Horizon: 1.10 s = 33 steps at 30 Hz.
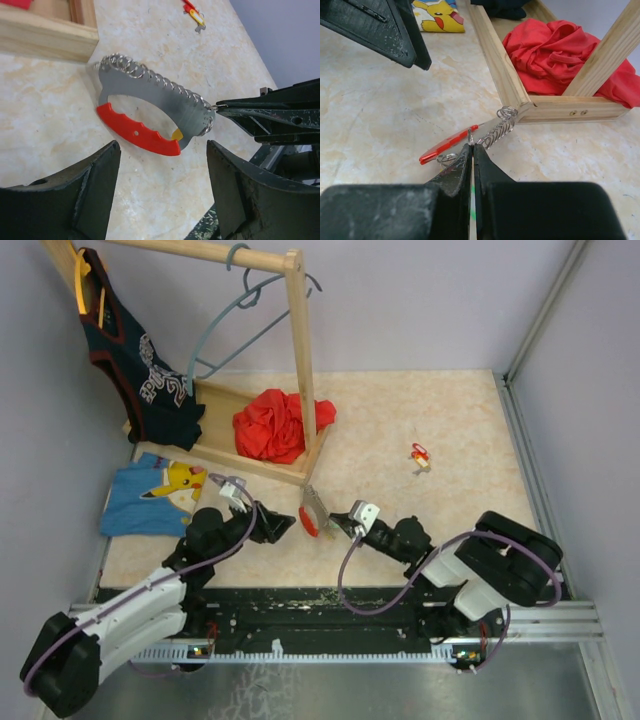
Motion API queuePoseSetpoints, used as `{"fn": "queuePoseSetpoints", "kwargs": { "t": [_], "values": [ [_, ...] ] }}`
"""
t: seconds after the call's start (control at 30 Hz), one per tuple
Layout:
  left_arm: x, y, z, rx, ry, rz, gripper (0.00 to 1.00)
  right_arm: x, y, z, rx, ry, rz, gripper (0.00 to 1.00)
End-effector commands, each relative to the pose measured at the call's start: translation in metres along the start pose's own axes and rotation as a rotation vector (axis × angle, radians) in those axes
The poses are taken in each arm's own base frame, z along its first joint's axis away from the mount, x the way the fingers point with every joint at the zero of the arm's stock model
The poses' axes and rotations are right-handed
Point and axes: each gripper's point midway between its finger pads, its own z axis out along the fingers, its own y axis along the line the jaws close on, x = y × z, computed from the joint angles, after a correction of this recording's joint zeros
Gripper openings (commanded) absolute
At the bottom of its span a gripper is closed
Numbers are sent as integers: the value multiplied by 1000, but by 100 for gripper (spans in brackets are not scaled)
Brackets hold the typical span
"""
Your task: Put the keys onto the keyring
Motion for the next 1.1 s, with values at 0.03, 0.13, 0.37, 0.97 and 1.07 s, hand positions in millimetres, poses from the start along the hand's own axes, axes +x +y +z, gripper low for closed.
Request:
{"fn": "queuePoseSetpoints", "kwargs": {
  "t": [0.03,0.13,0.37,0.97,1.07],
  "values": [
    [-24,-8,-3,57,-96,239,75,-38,-4,15,-38,-135,-8,0],
    [-38,-21,0,125,-152,372,73,-40,-5,17,-57,-133,-16,0],
    [-40,-41,15,292,-188,624,72,-46,-7,19,-114,-129,-28,0],
    [-13,-62,31,644,-91,926,58,-51,2,23,-245,-125,-59,0],
    [-8,-60,31,665,-76,939,53,-52,3,23,-256,-129,-61,0]
  ]
}}
